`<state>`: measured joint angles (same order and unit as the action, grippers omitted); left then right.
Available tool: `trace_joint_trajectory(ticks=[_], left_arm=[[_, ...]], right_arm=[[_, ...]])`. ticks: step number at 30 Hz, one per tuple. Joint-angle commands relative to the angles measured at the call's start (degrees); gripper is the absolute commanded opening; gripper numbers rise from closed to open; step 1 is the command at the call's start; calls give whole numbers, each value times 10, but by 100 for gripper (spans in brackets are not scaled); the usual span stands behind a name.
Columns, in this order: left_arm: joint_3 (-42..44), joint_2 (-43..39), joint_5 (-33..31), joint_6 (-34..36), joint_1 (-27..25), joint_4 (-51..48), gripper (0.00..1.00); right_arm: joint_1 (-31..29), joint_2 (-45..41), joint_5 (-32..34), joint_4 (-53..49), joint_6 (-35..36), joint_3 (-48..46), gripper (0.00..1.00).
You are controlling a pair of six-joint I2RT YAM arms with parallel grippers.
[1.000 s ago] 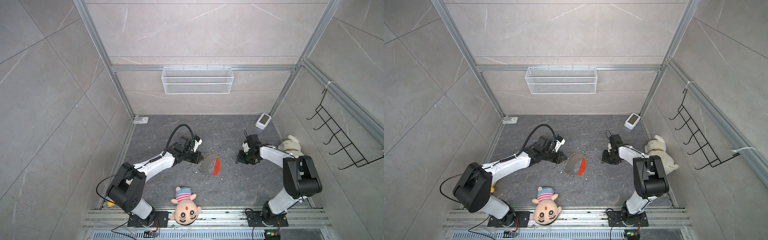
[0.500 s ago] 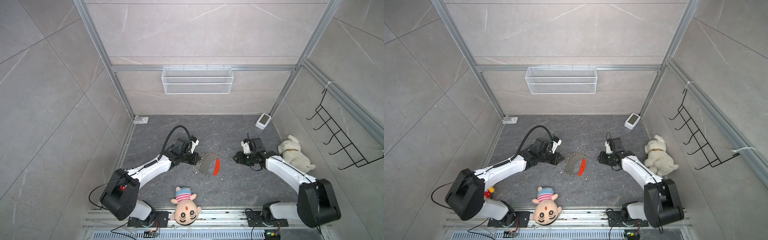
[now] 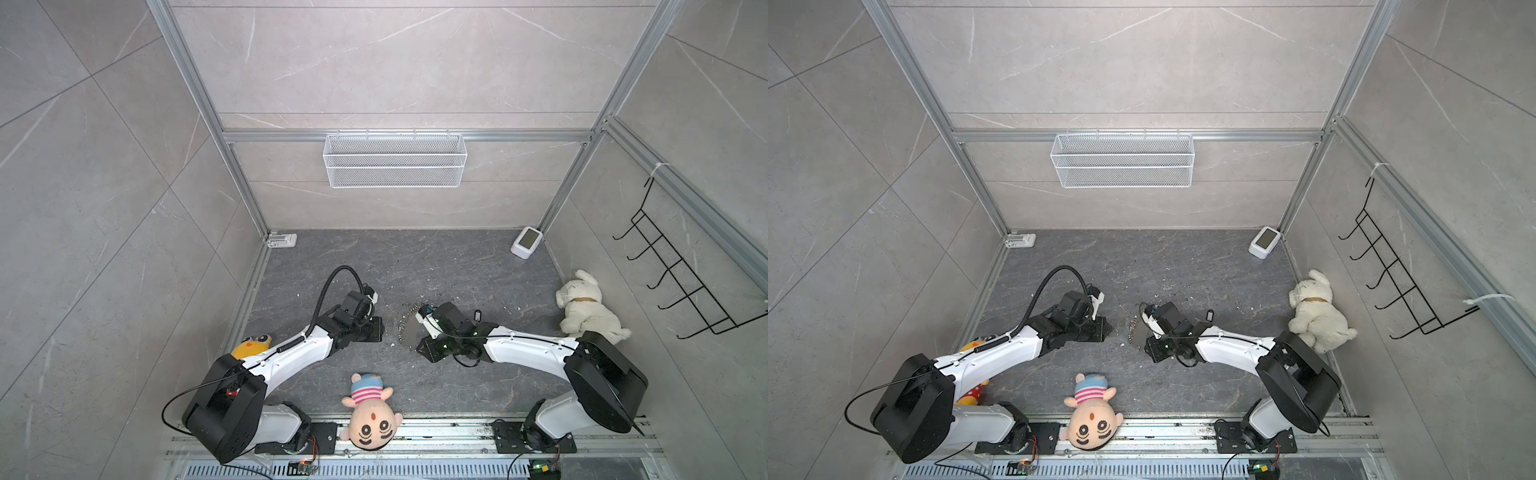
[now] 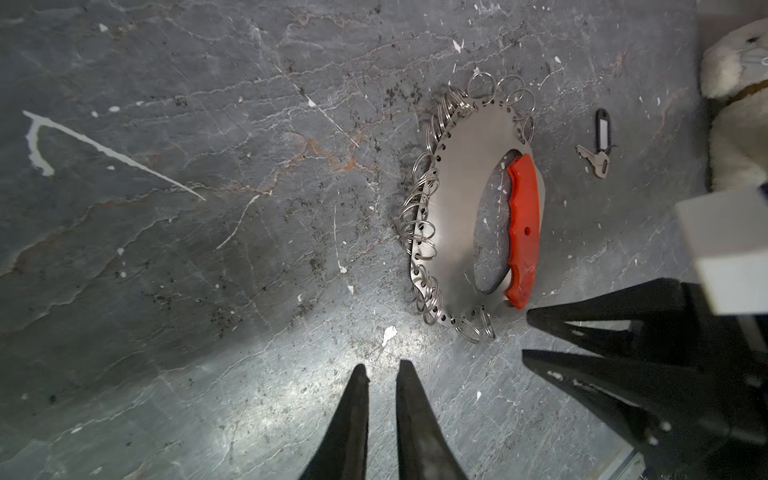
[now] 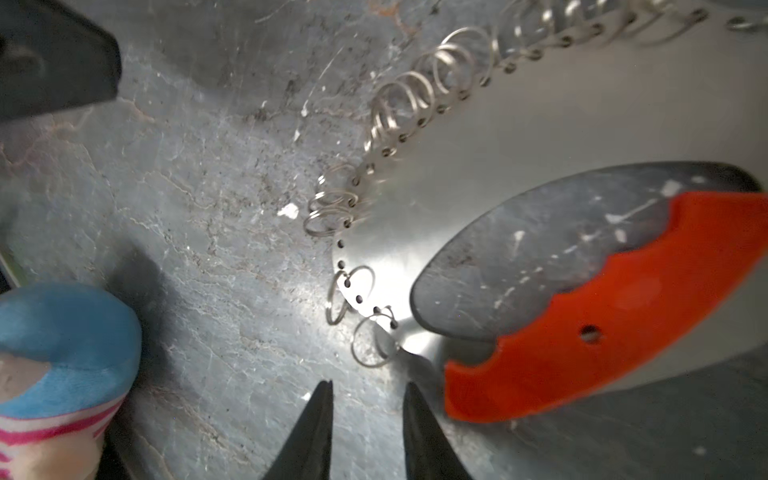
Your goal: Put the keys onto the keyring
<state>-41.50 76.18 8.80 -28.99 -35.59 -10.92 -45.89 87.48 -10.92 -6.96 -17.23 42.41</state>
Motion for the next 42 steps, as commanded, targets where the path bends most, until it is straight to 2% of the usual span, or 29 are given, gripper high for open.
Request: trace_joint_trajectory(ticks=[1,11,20,28,33,36,40,42], left_arm=[[-10,-19,-15,3,1,-11,17],[-8,-30,-16,11,1,-21,17],[-23,-31,-11,23,1,-36,17],[-23,-37,-12,26,1,-39,18],[-23,-40,-11,26,1,-43,18],[-23,-46,-15,28,1,-46,18],[-25,-55,-17,31,1,-47,18],[-26,-61,-12,32,1,-40,18]], right_arm=[[-33,13,64,6,39,18,32],[-69,60,162,-19,56,49,32],[-69,74,175,-21,62,51,22],[-74,68,175,-17,59,48,23],[-73,79,182,-17,60,46,12],[-74,70,193,-23,58,45,0],[-74,39,197,-61,45,69,0],[-73,25,199,-112,9,108,0]])
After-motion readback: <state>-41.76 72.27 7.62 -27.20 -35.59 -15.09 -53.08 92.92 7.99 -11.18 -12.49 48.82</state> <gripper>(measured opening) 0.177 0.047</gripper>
